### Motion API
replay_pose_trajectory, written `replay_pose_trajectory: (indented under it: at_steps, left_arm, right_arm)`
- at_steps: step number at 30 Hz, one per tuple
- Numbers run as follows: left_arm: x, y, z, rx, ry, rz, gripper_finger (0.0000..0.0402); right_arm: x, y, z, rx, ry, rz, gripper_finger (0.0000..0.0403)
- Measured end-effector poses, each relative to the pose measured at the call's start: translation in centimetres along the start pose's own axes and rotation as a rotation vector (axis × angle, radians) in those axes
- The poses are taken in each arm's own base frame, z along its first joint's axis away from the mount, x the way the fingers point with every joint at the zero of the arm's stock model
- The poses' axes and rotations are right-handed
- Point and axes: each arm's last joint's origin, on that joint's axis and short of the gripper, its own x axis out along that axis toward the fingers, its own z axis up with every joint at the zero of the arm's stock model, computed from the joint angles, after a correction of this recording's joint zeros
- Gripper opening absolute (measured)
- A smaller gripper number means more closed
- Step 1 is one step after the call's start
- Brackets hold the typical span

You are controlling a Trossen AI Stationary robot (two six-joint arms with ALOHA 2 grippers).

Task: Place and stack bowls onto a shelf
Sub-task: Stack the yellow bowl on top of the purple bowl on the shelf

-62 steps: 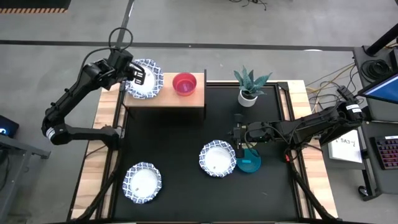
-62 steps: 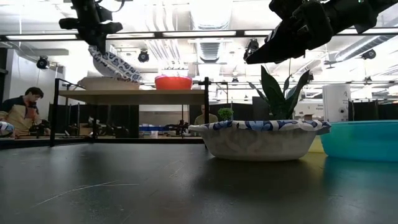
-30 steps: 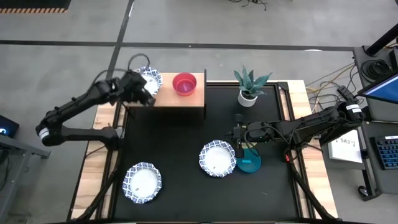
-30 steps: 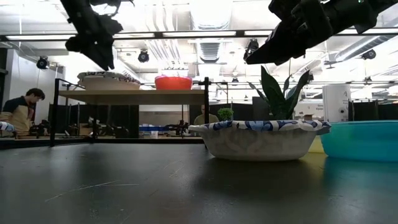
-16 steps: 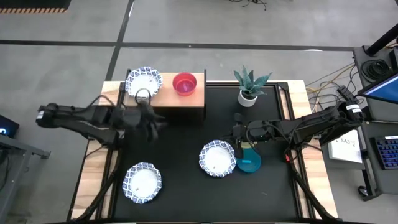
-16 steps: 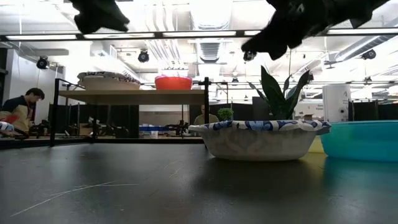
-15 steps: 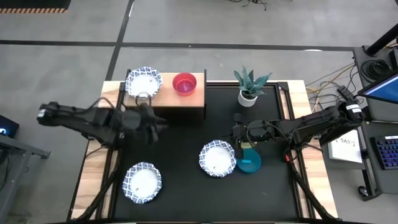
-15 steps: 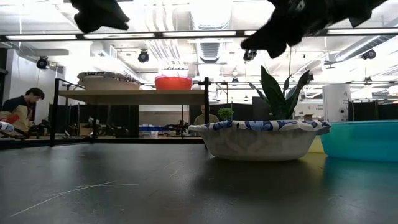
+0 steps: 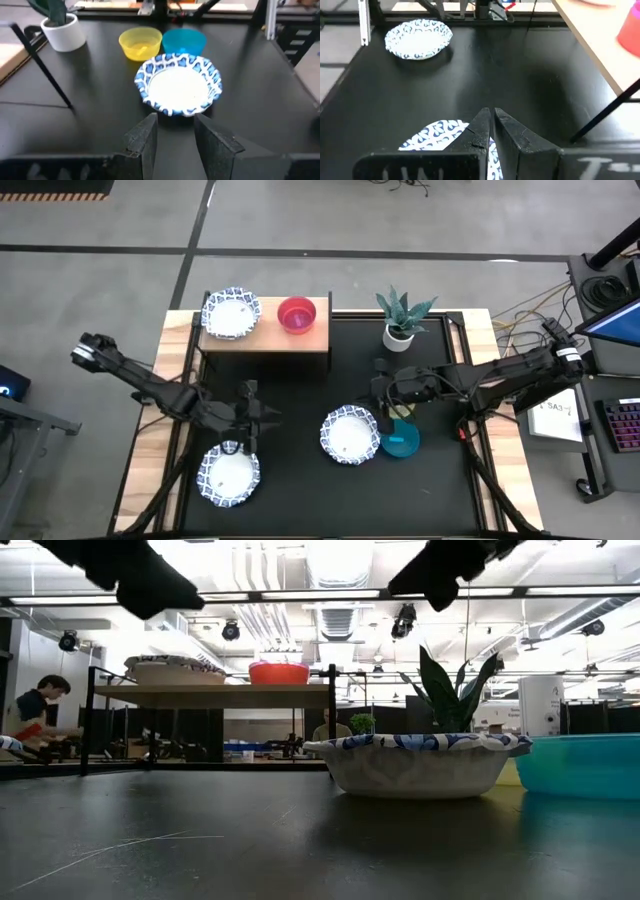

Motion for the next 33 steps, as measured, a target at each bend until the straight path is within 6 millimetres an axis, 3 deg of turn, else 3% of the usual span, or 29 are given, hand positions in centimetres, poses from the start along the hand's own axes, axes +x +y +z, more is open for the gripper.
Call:
replay_pose_trajectory:
  at_steps: [6, 12, 17, 27, 33]
  left_arm:
    - [0.0, 0.1, -0.1, 0.014, 0.012, 0.023, 0.0111]
    - [-0.2, 0.2, 0.1, 0.008, 0.003, 0.020, 0.0111]
    - [-0.3, 0.2, 0.1, 0.000, -0.001, 0.019, 0.0111]
    - [-0.3, 0.2, 0.1, 0.000, 0.001, 0.019, 0.0111]
    - [-0.3, 0.2, 0.0, 0.000, 0.006, 0.020, 0.0111]
  right_arm:
    - [0.6, -1.5, 1.1, 0.123, 0.154, -0.074, 0.0013]
    - [2.3, -2.2, 1.6, 0.101, 0.333, -0.107, 0.0013]
    - [5.0, -2.1, 2.2, 0.009, 0.373, -0.092, 0.0017]
    - [9.2, -2.2, 2.3, -0.095, 0.538, -0.075, 0.0122]
    - [9.3, -2.0, 1.6, -0.031, 0.716, -0.069, 0.0152]
